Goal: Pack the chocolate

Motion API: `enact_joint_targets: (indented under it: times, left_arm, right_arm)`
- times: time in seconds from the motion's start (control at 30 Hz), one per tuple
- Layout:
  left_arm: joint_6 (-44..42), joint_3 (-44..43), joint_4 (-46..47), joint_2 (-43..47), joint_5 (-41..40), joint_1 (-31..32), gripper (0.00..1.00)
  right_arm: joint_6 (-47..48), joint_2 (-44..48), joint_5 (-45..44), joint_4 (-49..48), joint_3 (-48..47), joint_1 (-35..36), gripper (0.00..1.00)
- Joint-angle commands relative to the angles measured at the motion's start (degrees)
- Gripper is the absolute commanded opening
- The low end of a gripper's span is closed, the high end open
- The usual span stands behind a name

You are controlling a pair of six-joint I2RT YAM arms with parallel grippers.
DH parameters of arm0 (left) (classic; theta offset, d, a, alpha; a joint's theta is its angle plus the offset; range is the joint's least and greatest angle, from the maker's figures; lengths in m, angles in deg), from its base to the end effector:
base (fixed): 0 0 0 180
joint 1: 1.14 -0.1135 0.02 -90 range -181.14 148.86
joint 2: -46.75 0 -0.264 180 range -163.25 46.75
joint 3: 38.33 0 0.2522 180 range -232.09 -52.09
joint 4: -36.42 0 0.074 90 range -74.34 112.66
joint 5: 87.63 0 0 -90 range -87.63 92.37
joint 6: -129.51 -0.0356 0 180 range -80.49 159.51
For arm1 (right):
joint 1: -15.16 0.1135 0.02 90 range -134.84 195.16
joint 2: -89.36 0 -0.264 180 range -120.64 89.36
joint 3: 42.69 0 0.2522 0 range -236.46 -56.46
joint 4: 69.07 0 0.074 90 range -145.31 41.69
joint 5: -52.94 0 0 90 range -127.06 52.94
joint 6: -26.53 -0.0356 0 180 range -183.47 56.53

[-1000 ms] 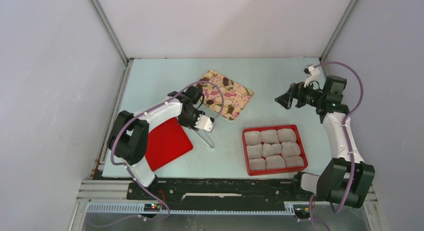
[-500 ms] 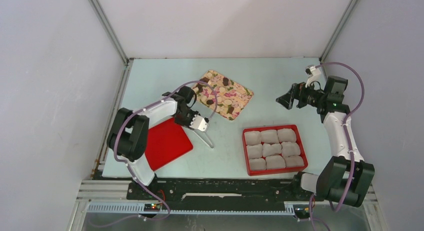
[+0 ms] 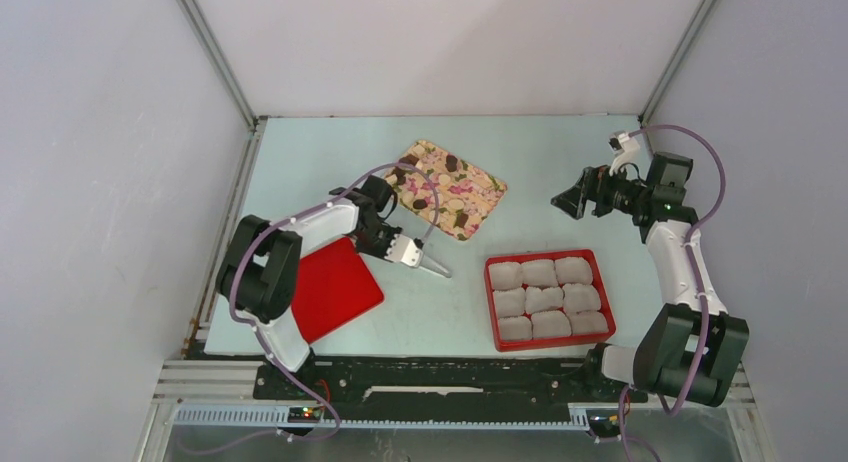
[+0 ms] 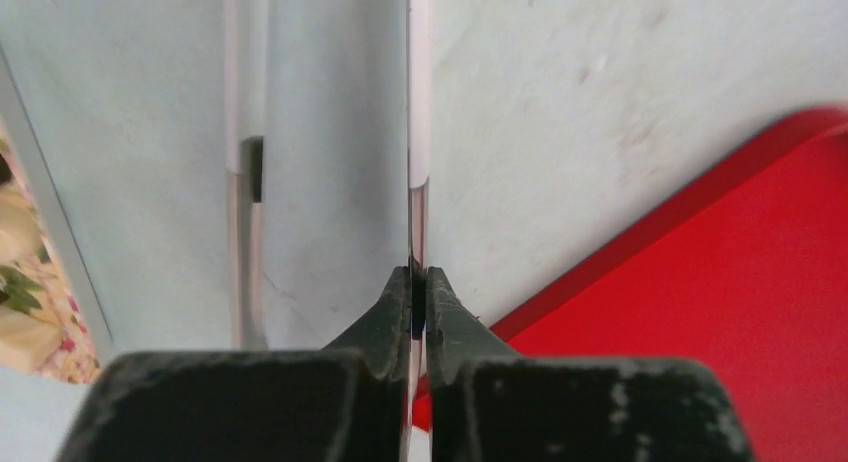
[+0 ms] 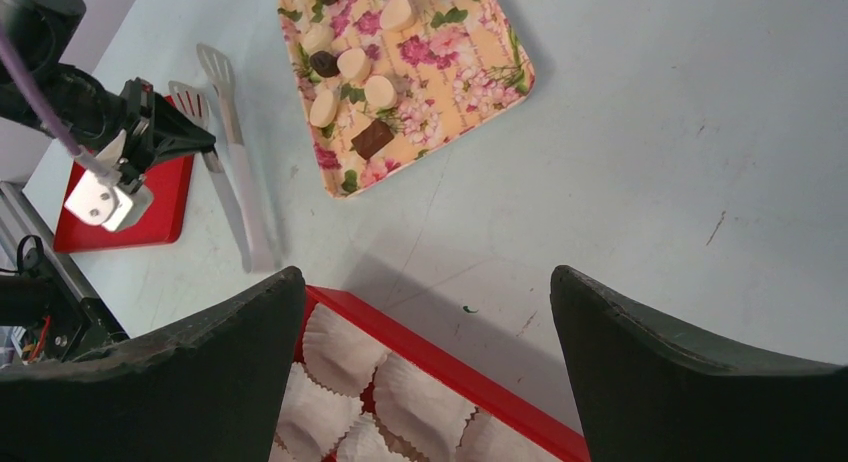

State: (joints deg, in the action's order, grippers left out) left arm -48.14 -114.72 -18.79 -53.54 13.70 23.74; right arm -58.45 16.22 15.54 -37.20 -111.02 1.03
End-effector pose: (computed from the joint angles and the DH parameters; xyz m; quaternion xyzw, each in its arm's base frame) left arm 0.2858 -0.1403 0.1641 0.8290 0.5424 -0.0347 0.1318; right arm 0.2701 -0.0388 0.2879 -0.1345 0.8144 0.3235 0.4625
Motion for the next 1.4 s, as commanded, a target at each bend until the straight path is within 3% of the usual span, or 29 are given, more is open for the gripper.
enact_joint_targets:
  times: [0.0,0.27,0.37,0.47,0.63,0.93,1.07,1.37]
  left_arm:
    - [6.64,-1.53,-3.70,6.23,9.43,4.27,0.01]
    - [25.36,-2.93,-5.65,13.16,21.86,7.07,0.00]
    - [32.26,-3.23,-5.51,13.84,24.85,7.17,0.00]
    - [37.18,-3.77,-5.91,13.20,27.57,7.23,0.00]
    - [41.08,-0.35,-1.39,14.79,29.18,8.16,0.00]
    - [44.92,-0.03,0.62,16.06,29.94,11.13,0.03]
    - [44.81,-0.33,0.30,16.26,29.55,11.23,0.03]
    - [42.82,0.75,0.66,16.51,27.48,11.18,0.05]
  right_arm:
    - [0.53,-0.94,0.99,-0.93,-0.28,-0.31,0.94]
    - [6.30,3.60,4.42,2.01,-0.28,4.86,1.00]
    - [14.35,7.00,3.87,5.95,-0.70,11.34,1.00]
    - [25.25,9.68,-0.79,14.28,-2.32,23.02,1.00]
    - [33.62,7.65,-7.22,24.37,-4.97,35.11,1.00]
    - [37.21,2.28,-16.29,24.94,-5.64,46.60,0.99]
    - [36.63,-0.01,-16.19,25.60,-6.57,48.00,0.92]
    - [34.45,-1.14,-15.77,24.57,-6.53,47.16,0.62]
